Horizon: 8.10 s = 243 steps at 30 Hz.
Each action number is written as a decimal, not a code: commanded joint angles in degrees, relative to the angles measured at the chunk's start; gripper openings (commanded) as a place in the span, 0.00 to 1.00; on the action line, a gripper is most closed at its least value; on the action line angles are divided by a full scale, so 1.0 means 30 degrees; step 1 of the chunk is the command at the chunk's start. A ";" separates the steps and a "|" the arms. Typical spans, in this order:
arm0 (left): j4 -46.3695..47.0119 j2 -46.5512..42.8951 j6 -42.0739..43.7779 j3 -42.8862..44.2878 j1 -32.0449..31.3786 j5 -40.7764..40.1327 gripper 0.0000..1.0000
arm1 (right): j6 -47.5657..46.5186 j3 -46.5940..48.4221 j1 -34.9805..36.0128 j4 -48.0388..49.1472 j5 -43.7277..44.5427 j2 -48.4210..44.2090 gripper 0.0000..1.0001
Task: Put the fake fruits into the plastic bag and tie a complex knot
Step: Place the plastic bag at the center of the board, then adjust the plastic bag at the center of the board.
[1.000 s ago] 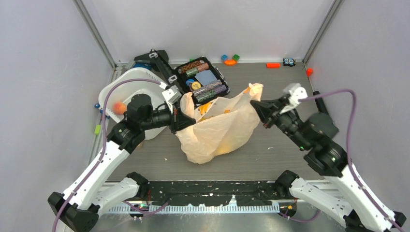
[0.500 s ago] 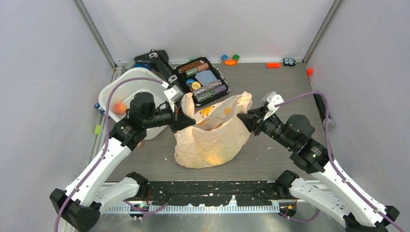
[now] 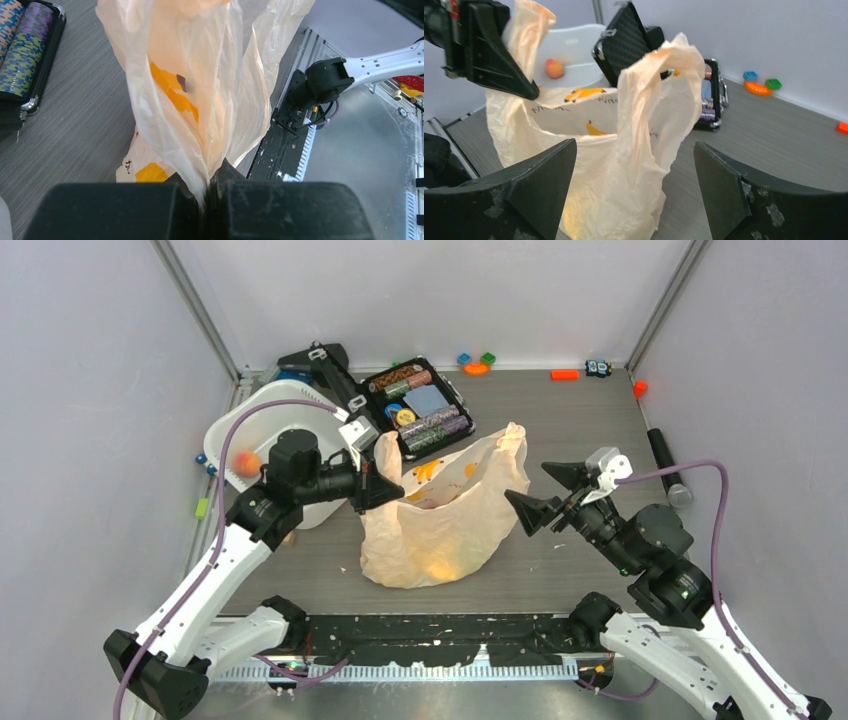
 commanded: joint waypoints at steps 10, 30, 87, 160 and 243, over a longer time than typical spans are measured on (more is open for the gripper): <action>0.0294 -0.0255 0.0160 0.0745 0.0128 0.0909 0.00 | -0.1240 -0.2311 -0.1687 0.1870 -0.0737 0.2093 0.97; 0.0558 0.0033 -0.0104 0.0707 0.0128 0.1417 0.00 | -0.2027 -0.2870 -0.5193 1.0715 -0.7615 0.6615 0.94; -0.5616 0.3497 0.2853 0.3547 -0.1896 0.4412 0.00 | -0.2896 0.0324 -0.0364 0.2644 -1.5234 0.7476 0.05; -0.4372 0.4331 0.7692 0.9343 -0.9585 -0.2953 0.35 | 0.0009 -0.1744 0.0823 0.5021 -1.2648 0.4056 0.05; -0.4262 0.4952 0.6371 0.9571 -0.7520 0.0661 0.60 | 0.0483 -0.2881 0.0823 0.5402 -1.2886 0.3072 0.05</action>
